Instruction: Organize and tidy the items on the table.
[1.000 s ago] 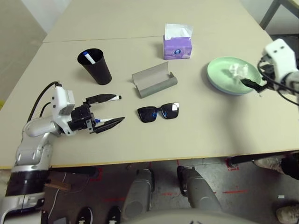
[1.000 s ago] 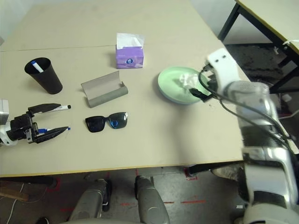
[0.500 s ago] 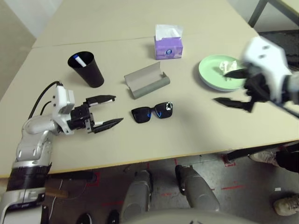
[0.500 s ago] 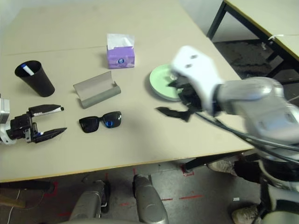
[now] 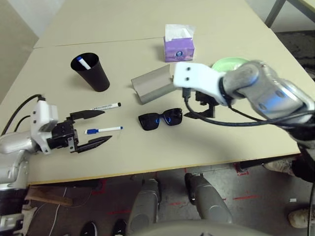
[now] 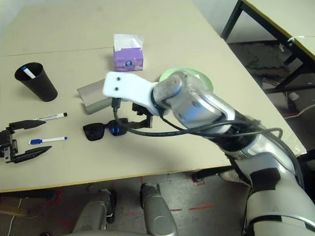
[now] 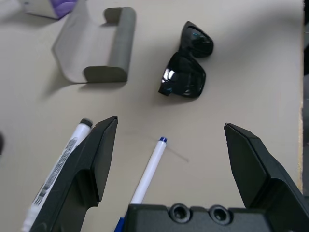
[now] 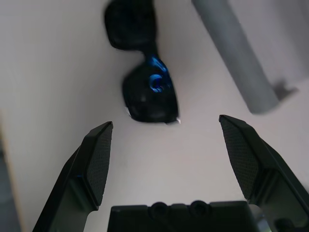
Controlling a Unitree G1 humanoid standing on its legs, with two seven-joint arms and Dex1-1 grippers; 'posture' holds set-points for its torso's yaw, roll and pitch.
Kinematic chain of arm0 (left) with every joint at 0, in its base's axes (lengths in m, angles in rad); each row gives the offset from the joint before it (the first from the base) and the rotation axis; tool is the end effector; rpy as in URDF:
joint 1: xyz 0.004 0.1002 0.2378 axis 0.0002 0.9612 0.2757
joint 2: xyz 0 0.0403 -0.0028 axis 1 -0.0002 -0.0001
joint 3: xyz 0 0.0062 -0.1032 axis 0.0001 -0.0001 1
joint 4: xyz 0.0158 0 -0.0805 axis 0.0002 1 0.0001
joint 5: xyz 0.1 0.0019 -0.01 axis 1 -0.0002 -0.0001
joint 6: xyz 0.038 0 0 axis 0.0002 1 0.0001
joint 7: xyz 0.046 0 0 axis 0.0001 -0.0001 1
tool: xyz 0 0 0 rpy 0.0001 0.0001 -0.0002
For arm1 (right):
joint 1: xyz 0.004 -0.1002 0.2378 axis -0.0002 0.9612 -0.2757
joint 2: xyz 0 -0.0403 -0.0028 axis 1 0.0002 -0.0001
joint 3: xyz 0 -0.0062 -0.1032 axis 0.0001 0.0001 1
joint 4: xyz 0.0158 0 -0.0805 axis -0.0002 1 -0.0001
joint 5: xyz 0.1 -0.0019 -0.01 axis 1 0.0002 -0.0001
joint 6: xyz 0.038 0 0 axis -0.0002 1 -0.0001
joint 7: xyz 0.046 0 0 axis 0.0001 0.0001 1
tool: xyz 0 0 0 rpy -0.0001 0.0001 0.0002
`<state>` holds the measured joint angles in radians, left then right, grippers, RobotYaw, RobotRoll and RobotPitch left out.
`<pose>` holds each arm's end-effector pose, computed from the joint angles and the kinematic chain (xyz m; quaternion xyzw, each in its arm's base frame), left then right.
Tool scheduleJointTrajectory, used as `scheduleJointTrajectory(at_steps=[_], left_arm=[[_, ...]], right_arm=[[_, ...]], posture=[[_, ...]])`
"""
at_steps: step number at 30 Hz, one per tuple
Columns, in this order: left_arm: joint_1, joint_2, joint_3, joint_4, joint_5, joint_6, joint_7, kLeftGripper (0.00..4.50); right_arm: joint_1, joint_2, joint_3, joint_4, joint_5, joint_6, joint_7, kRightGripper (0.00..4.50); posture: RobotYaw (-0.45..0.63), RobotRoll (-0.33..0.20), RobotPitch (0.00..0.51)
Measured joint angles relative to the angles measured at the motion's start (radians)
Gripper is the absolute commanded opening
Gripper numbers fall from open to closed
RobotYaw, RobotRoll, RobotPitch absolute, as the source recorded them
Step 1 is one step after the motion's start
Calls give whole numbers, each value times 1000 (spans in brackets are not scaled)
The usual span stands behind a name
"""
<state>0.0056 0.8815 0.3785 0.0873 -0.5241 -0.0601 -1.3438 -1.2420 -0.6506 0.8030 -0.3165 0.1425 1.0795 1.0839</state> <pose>0.1864 0.3532 0.1659 0.2062 0.0170 -0.4701 0.8580 0.2615 -0.0731 0.2754 -0.4915 0.1821 0.5528 0.6478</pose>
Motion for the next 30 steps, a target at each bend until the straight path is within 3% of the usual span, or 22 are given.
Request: scheduleJointTrajectory(at_steps=[7, 16, 30], left_arm=[[1, -7, -1, -14, 6, -4, 32, 4500], [-4, -5, 0, -4, 9, -8, 38, 4500], [36, -8, 19, -6, 8, -19, 47, 4500]], right_arm=[[-82, 183, 26, 159, -35, 24, -18, 4475], [-1, 353, 112, 393, -131, -71, -85, 4475], [40, 397, 118, 494, -209, -187, -73, 4475]], posture=[[-70, 0, 194], [-53, 0, 205], [-51, 0, 201]])
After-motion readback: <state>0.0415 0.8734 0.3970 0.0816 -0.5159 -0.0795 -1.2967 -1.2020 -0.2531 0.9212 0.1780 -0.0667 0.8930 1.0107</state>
